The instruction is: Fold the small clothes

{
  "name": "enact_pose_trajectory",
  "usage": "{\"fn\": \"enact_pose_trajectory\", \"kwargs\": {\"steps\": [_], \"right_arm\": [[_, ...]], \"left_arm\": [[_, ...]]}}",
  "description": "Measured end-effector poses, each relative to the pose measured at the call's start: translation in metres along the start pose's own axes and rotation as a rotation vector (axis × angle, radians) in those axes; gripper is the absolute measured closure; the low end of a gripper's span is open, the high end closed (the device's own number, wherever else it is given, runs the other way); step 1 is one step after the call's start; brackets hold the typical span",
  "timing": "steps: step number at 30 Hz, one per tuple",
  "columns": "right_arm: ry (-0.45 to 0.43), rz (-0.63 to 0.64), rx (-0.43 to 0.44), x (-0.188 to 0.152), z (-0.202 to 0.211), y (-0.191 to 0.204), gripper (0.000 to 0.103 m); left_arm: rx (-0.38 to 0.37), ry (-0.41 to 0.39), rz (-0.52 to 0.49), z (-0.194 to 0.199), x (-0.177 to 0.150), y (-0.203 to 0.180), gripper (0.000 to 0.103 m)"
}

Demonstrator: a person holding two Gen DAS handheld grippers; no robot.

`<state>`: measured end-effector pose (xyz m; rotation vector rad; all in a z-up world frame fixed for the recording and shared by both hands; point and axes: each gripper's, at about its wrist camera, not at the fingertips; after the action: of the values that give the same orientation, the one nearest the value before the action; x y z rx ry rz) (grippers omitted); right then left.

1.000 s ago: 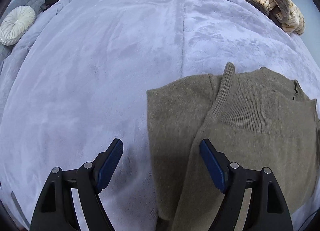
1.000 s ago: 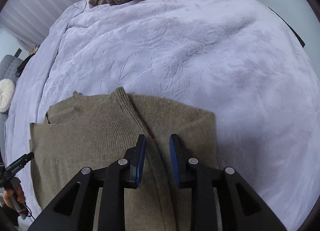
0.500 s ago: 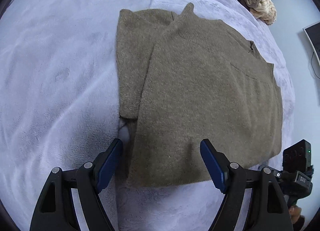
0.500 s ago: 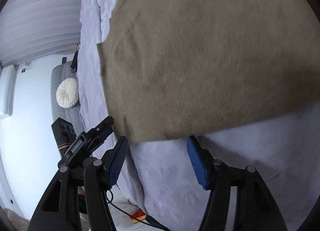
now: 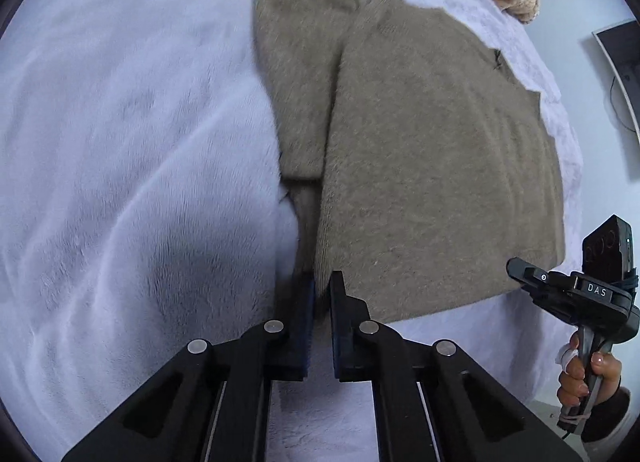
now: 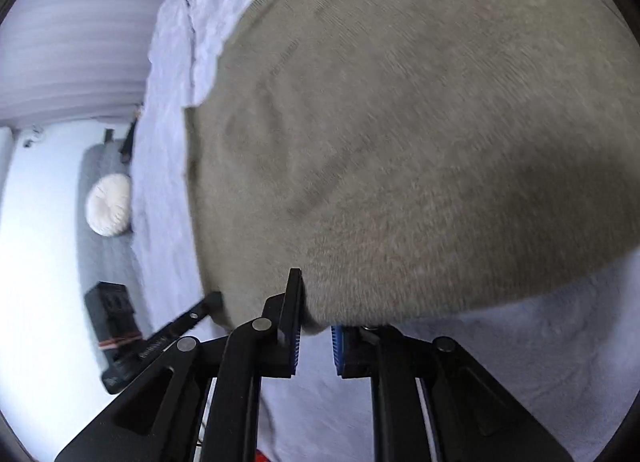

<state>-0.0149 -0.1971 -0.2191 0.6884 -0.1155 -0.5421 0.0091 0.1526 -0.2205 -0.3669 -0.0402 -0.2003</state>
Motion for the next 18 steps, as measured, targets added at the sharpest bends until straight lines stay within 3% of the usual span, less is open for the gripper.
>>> {"fn": "enact_pose_trajectory", "kwargs": {"steps": [1,4,7,10,14,18], "right_arm": [[0.007,-0.003,-0.034,-0.003,-0.006,-0.006,0.091],[-0.004,-0.067,-0.005,-0.007,-0.009,-0.019,0.093],[-0.009,-0.036,-0.022,-0.011,-0.003,-0.014,0.093],[-0.015,-0.026,-0.032,-0.015,0.005,-0.013,0.090],[-0.041,-0.034,-0.050,-0.024,0.016,-0.021,0.090],[-0.052,-0.064,-0.062,-0.031,0.015,-0.023,0.090]], "left_arm": [[0.000,0.009,-0.001,-0.007,-0.001,0.002,0.094],[-0.014,-0.008,-0.008,-0.005,-0.005,0.002,0.094],[-0.018,-0.025,-0.027,0.010,-0.006,-0.004,0.094],[-0.038,-0.109,-0.056,0.039,0.002,-0.014,0.094],[-0.071,-0.212,-0.106,0.066,0.038,-0.029,0.094],[-0.055,-0.267,-0.133,0.060,0.081,-0.043,0.094]]}}
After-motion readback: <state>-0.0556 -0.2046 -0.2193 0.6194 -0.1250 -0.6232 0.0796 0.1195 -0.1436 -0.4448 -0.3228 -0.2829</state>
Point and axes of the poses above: each gripper's, at about its wrist camera, not at the fingertips, and z roughly against the way its jaws point, y to its left, x to its top
